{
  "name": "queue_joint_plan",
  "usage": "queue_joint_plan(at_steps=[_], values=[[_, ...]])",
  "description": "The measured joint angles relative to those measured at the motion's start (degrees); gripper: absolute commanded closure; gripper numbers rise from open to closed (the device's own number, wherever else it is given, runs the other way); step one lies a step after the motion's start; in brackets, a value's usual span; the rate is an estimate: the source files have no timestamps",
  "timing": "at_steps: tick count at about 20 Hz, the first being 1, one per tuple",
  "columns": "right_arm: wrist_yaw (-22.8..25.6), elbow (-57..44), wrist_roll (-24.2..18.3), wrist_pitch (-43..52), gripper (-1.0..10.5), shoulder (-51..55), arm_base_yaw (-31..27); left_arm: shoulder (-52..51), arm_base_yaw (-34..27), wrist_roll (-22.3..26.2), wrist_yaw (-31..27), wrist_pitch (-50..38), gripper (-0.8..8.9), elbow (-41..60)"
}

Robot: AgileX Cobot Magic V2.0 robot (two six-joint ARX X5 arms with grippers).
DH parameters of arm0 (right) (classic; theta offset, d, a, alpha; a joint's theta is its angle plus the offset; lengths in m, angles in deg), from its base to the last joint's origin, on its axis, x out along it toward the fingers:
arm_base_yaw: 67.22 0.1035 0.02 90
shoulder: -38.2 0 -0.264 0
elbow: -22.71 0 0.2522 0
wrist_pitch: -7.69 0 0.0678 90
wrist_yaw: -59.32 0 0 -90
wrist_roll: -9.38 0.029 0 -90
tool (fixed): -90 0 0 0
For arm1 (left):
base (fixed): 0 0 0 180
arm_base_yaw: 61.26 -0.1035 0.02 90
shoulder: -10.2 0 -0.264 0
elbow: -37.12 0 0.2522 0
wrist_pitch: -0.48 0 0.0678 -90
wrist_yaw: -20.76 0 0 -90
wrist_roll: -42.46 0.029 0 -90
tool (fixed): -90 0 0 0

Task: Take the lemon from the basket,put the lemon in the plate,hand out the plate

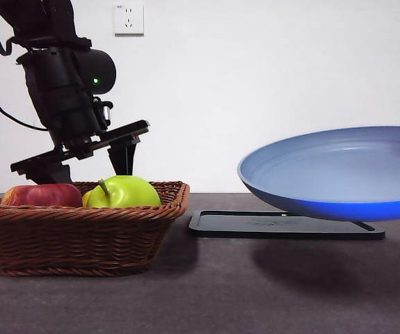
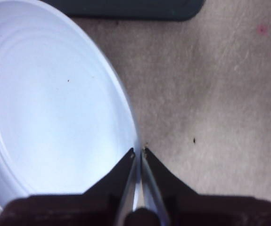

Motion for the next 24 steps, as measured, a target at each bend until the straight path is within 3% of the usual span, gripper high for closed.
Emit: queue_joint_plan(at_steps=[4,7,10,13,18,24], values=[[-0.20,0.00,1.14,4.28,9.4,-0.15,0.00,-10.82,-1.49,5.27,-0.04,2.62,6.39,-6.95],[-10.84,0.00,5.35,7.43,9.4,-1.18,0.55,-20.98,-0.09,8.61,-0.02,2.93,6.39,-10.51],[-11.69,0.00,9.75,9.73,9.4,-2.73,5.33,-28.63,7.02,12.48,-0.07,3.13,6.39,-10.62],[-11.76,0.00,11.54,9.94,9.4,-4.61,9.84,-27.67,15.32,15.58,-2.62,4.55,6.39,-10.69],[-11.96,0.00,12.07,10.01,9.4,-4.68,11.67,-22.60,28.50,18.71,-16.76,5.38,6.39,-7.52],[-11.98,0.00,12.26,10.01,9.4,-4.68,11.63,-17.07,32.98,19.28,-19.41,-1.29,6.35,-1.60]])
